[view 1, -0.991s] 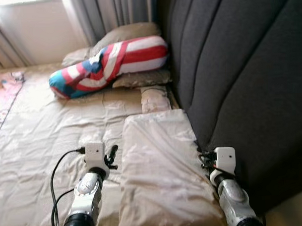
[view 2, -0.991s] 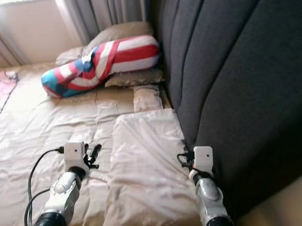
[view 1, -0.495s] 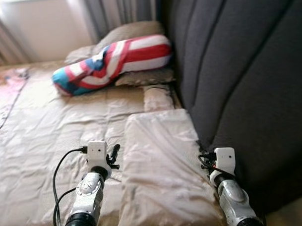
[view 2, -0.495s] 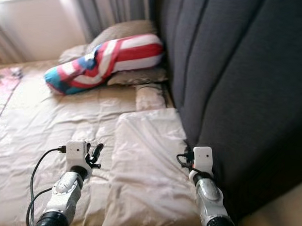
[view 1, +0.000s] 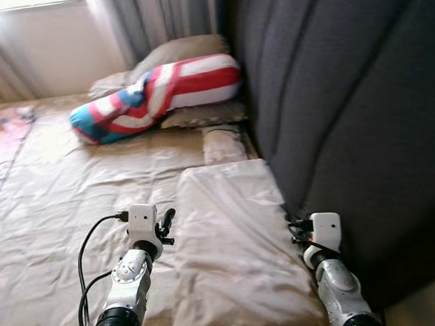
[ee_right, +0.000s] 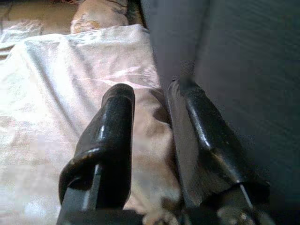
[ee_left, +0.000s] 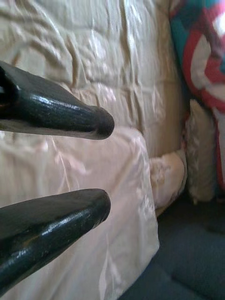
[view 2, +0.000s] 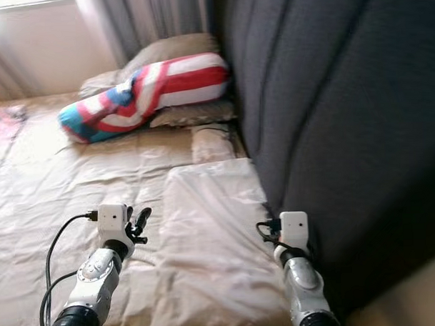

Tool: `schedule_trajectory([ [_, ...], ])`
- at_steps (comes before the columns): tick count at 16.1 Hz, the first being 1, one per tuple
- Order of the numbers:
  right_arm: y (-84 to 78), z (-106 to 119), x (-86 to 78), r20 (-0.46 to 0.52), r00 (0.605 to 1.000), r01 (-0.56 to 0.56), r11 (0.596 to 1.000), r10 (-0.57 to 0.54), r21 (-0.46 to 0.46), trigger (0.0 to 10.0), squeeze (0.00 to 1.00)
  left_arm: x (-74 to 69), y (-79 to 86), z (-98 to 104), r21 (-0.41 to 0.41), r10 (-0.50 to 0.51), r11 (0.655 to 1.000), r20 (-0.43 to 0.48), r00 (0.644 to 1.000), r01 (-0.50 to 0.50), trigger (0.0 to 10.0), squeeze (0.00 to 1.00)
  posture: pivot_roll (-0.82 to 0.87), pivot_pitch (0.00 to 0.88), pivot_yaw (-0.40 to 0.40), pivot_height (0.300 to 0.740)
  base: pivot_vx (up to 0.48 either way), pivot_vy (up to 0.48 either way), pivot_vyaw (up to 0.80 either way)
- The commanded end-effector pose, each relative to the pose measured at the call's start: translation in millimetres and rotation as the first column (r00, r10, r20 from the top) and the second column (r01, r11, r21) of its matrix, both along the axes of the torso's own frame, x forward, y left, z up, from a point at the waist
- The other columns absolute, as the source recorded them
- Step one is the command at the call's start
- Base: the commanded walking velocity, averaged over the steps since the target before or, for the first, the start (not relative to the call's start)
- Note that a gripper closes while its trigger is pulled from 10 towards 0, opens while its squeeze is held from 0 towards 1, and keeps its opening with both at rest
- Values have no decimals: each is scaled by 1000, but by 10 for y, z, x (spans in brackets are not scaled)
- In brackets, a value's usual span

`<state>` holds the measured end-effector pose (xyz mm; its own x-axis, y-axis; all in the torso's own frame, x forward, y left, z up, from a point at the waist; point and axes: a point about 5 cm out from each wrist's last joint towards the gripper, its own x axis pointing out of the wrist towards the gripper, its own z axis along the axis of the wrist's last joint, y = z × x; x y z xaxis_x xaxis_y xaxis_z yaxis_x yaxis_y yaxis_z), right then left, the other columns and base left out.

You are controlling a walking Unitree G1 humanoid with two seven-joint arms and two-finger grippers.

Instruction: Clean up the room

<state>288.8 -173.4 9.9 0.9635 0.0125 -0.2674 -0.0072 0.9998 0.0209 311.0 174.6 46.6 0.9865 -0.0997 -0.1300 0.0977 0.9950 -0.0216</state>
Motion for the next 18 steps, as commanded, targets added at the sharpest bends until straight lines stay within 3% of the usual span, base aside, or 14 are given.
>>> schedule_trajectory([
  [1,55,20,17,9,1000,-20,1000,20,-2,10000,0,-15,61,-9,5,19,1000,-11,1000,-19,10000,0,-45,26,4,740,0,296,800],
  [3,55,16,13,8,1000,-16,1000,16,7,10000,0,-15,59,-10,6,20,1000,-10,1000,-20,10000,0,-45,27,4,740,0,300,731],
  [16,48,6,8,0,1000,-14,1000,14,10,10000,0,-14,56,-10,8,19,1000,-14,1000,-19,10000,0,-45,31,8,740,0,300,0],
  [18,55,5,5,1,1000,-24,1000,24,-3,10000,0,-14,57,-10,9,19,1000,-14,1000,-19,10000,0,-45,31,8,740,0,302,800],
])
